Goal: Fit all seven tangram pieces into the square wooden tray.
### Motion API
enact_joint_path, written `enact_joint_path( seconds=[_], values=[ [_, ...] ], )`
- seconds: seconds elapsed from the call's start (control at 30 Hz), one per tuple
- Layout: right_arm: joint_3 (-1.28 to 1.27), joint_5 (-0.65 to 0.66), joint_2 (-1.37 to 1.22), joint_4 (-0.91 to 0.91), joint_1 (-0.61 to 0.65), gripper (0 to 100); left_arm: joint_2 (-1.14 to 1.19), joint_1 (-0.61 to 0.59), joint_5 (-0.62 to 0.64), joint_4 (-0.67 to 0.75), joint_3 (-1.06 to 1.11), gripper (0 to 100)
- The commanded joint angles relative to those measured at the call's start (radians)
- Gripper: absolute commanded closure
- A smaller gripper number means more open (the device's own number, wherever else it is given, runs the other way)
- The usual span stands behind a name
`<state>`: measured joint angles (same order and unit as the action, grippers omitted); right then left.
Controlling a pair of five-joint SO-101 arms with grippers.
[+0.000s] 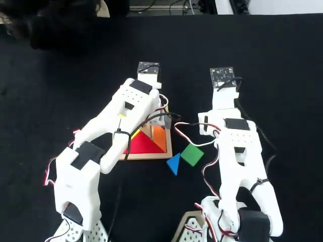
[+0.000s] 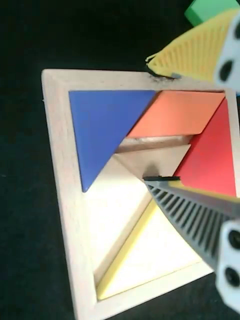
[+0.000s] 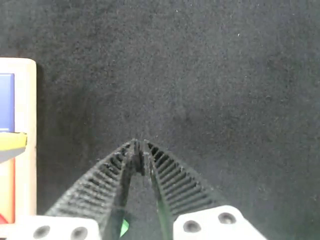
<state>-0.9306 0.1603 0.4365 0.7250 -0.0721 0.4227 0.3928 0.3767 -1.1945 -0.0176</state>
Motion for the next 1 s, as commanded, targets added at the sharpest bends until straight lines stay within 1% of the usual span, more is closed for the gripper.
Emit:
enact_joint_path(
  seconds=[0.0,0.17,0.57,0.83,0.97],
  values=[
    [0.036,-0.006,0.03,-0.017,0.015,98.7,-0.012,0.001,0.006,0.014,-0.004,67],
    [0.036,-0.006,0.03,-0.017,0.015,98.7,-0.009,0.01,0.006,0.084,0.035,67],
    [0.036,-0.006,0.03,-0.017,0.017,98.7,-0.011,0.015,0.011,0.083,0.048,67],
    [0.036,-0.006,0.03,-0.017,0.017,98.7,-0.011,0.114,0.011,0.031,0.041,67],
    [0.036,-0.006,0.03,-0.017,0.015,98.7,-0.018,0.125,0.012,0.029,0.041,67]
  ],
)
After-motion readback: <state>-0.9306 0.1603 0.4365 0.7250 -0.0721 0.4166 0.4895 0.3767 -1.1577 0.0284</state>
